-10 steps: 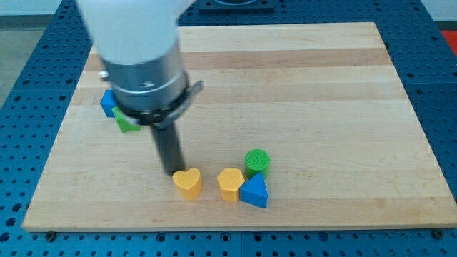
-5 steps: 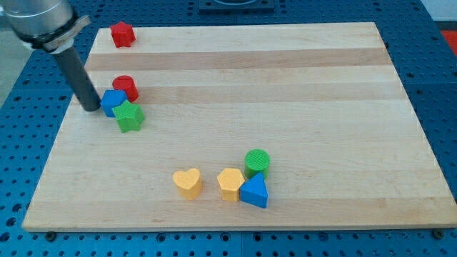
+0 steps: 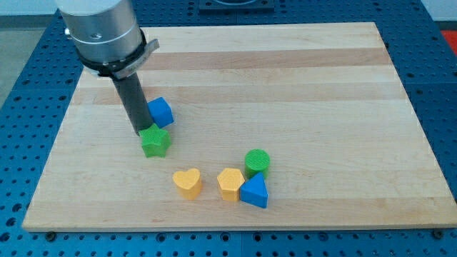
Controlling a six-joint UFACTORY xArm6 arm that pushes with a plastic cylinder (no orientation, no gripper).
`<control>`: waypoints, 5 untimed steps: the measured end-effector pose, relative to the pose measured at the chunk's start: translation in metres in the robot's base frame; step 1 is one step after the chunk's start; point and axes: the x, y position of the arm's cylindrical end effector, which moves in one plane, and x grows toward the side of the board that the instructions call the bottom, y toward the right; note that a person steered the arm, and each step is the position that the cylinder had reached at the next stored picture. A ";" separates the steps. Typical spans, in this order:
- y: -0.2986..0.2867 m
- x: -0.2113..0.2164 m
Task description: Push the green star towards the yellow heart
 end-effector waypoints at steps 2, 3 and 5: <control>0.041 0.045; 0.040 0.047; -0.027 0.018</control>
